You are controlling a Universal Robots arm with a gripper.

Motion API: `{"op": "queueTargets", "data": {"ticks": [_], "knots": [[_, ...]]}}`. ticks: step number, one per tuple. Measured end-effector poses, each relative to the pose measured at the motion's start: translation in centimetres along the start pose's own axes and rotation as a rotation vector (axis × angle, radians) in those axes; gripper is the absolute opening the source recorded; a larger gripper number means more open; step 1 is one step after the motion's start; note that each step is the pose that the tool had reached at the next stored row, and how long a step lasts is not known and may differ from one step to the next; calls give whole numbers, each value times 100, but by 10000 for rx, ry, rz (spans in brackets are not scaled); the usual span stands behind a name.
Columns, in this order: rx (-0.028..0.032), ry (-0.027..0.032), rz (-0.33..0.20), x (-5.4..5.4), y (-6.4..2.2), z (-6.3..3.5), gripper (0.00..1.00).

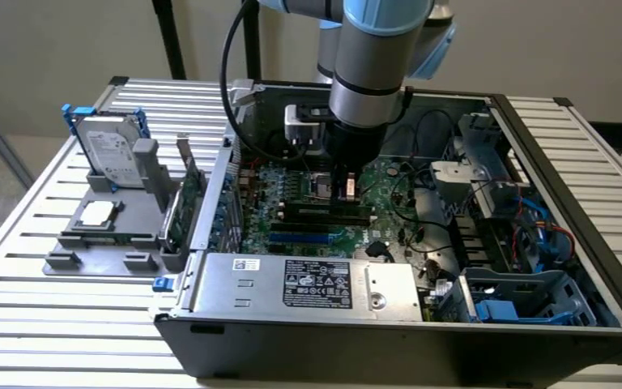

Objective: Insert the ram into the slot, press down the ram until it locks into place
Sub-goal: 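Insert the ram into the slot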

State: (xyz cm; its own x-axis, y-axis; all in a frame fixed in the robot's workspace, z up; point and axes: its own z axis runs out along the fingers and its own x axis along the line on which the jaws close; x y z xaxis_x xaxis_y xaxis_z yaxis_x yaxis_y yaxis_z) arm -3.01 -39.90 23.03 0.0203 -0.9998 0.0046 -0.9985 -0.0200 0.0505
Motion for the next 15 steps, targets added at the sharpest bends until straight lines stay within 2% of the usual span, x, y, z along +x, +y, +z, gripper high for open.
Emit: {"op": "queueTargets", "data": {"ticks": [15], "knots": [[8,14,17,-10,5,27,14]]}}
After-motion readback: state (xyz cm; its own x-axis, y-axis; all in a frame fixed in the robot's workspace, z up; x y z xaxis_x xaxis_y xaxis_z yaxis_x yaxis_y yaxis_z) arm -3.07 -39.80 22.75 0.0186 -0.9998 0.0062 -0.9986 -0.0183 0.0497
